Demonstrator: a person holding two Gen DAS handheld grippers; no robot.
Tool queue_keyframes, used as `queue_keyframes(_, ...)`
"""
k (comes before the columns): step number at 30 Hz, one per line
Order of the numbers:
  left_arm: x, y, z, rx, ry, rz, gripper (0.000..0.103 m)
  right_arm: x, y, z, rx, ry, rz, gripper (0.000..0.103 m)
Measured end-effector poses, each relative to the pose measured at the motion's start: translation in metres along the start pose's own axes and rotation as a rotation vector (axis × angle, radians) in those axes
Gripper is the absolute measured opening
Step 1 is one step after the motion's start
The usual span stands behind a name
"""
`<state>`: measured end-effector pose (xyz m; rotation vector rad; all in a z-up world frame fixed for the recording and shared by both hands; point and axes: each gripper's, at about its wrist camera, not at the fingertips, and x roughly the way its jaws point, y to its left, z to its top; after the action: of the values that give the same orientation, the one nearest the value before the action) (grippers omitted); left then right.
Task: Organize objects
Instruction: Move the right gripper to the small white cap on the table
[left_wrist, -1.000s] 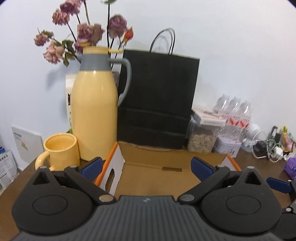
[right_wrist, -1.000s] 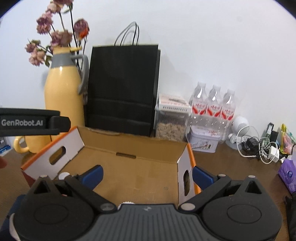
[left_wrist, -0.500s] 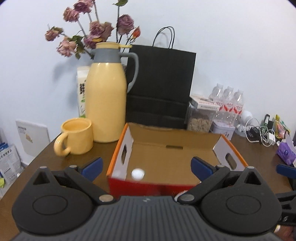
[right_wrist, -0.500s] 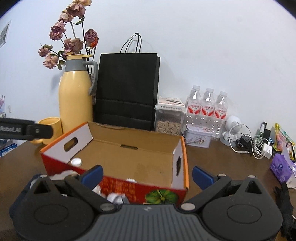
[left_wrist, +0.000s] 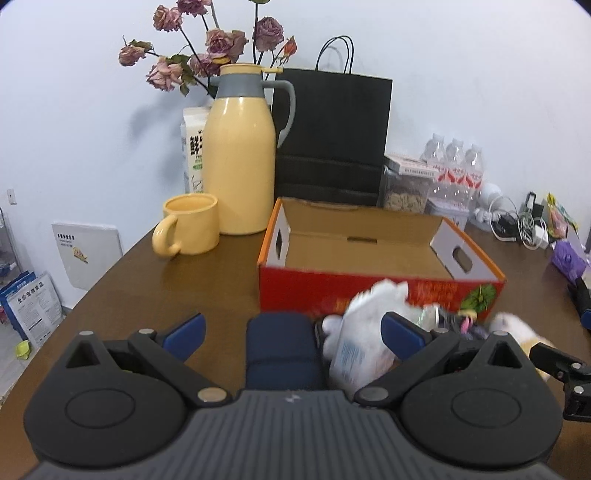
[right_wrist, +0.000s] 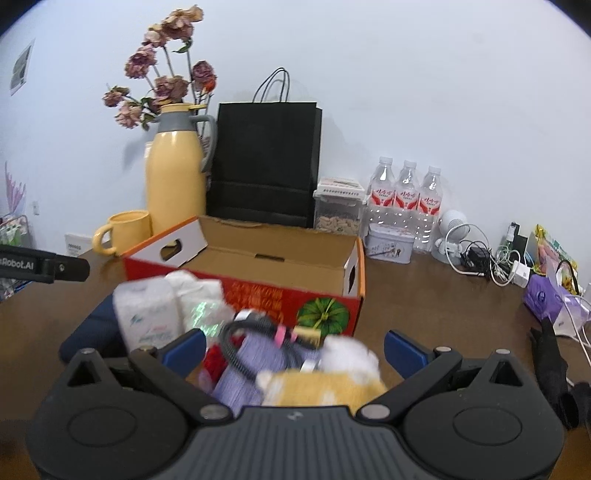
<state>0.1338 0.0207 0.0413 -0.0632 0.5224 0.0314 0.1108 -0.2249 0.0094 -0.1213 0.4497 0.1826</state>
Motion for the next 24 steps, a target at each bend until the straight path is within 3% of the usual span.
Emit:
queue_keyframes(15, -0.038, 0.033, -0.052, -0.012, 0.058, 0.042, 0.103, -0.023, 0.044, -0.050, -0.025, 0.077, 0.101, 0.101)
queue_keyframes(21, -0.035, 0.050, -0.059, -0.050, 0.079, 0.052, 0.103, -0.011, 0.063, -0.056, -0.034, 0.111, 0.144, 0.090)
queue_keyframes(24, -0.034, 0.057, -0.063, -0.056, 0.084, 0.051, 0.103, -0.002, 0.067, -0.058, -0.023, 0.139, 0.162, 0.077)
